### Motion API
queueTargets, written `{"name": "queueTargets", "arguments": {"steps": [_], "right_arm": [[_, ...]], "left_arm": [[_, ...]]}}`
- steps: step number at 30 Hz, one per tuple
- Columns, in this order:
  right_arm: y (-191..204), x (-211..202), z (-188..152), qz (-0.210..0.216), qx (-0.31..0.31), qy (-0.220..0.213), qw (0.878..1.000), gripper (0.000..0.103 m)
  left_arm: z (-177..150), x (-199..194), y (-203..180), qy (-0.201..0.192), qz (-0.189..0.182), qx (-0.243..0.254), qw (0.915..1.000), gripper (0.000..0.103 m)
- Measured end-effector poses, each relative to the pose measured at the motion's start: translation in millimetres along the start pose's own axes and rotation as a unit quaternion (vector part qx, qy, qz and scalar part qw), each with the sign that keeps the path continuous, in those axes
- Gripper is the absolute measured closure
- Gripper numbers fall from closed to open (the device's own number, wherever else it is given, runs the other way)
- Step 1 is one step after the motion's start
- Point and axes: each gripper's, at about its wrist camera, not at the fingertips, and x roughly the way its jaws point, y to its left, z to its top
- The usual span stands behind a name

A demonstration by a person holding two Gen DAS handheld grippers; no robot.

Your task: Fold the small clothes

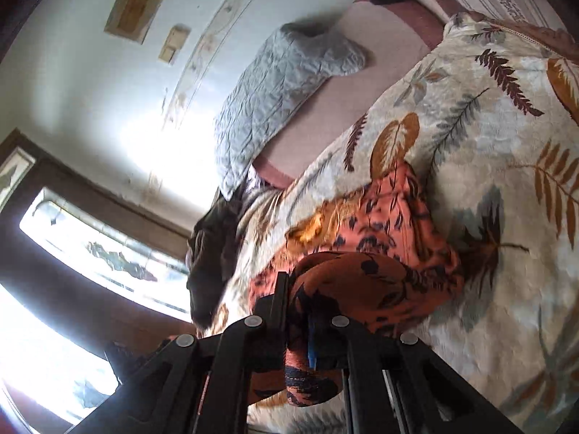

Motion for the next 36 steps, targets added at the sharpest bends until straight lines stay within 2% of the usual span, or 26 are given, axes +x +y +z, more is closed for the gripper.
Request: {"name": "queueTargets", "arguments": {"steps": [3, 6, 10, 14, 16, 17, 19, 20, 21, 22, 23, 25, 26, 27, 28, 29, 30, 33, 35, 36], "right_arm": [[-23, 38, 39, 0.010, 0.043, -0.023, 0.999, 0.095], [-56, 67, 68, 0.011, 0.087, -0.037, 0.995, 0.095], [-93, 112, 78, 0.014, 0.126, -0.045, 0.991, 0.091], [-117, 138, 82, 0.012, 0.153, -0.030, 0.988, 0.090], [-119, 144, 91, -0.012, 0.142, -0.024, 0.989, 0.082], [-118, 142, 93, -0.016, 0.134, -0.031, 0.990, 0.078], [-114, 137, 94, -0.009, 0.127, -0.035, 0.991, 0.074], [-110, 133, 93, -0.003, 0.123, -0.034, 0.992, 0.068], [-107, 128, 91, -0.002, 0.116, -0.037, 0.993, 0.046], [-103, 124, 89, -0.006, 0.109, -0.043, 0.993, 0.032], [-98, 118, 86, -0.013, 0.098, -0.050, 0.994, 0.026], [-85, 111, 80, -0.017, 0.064, -0.040, 0.997, 0.029], [-79, 107, 76, -0.017, 0.046, -0.033, 0.998, 0.036], [-72, 104, 70, -0.024, 0.027, -0.025, 0.999, 0.048], [-65, 101, 64, -0.035, 0.006, -0.014, 0.999, 0.054], [-59, 101, 57, -0.046, -0.014, 0.000, 0.999, 0.065], [-54, 103, 50, -0.060, -0.029, 0.020, 0.998, 0.068], [-43, 119, 26, -0.095, -0.063, 0.078, 0.990, 0.070], [-40, 135, 7, -0.116, -0.076, 0.113, 0.984, 0.071], [-40, 144, -1, -0.122, -0.079, 0.132, 0.981, 0.071]], "left_arm": [[26, 43, 10, -0.010, 0.018, -0.026, 0.9995, 0.097], [38, 95, 23, 0.001, 0.049, -0.048, 0.9977, 0.097], [36, 157, 44, 0.027, 0.092, -0.078, 0.9924, 0.097], [31, 191, 61, 0.047, 0.135, -0.083, 0.9862, 0.094], [31, 201, 70, 0.064, 0.142, -0.097, 0.9831, 0.093], [33, 201, 74, 0.065, 0.134, -0.107, 0.9831, 0.093], [37, 193, 77, 0.046, 0.106, -0.128, 0.9850, 0.092], [38, 188, 77, 0.036, 0.092, -0.137, 0.9857, 0.089], [39, 185, 77, 0.029, 0.079, -0.144, 0.9860, 0.086], [39, 180, 77, 0.022, 0.073, -0.149, 0.9860, 0.080], [37, 176, 74, 0.015, 0.073, -0.149, 0.9860, 0.076], [35, 167, 66, 0.006, 0.079, -0.133, 0.9879, 0.069], [33, 162, 62, 0.000, 0.090, -0.121, 0.9886, 0.057], [30, 156, 59, -0.007, 0.110, -0.109, 0.9879, 0.050], [26, 149, 57, -0.012, 0.137, -0.101, 0.9853, 0.043], [20, 142, 57, -0.015, 0.159, -0.099, 0.9822, 0.043], [14, 136, 55, -0.010, 0.168, -0.097, 0.9809, 0.043], [1, 124, 41, 0.009, 0.142, -0.065, 0.9876, 0.043], [-11, 122, 20, 0.023, 0.132, -0.020, 0.9907, 0.043], [-20, 128, 10, 0.042, 0.124, 0.007, 0.9913, 0.043]]}}
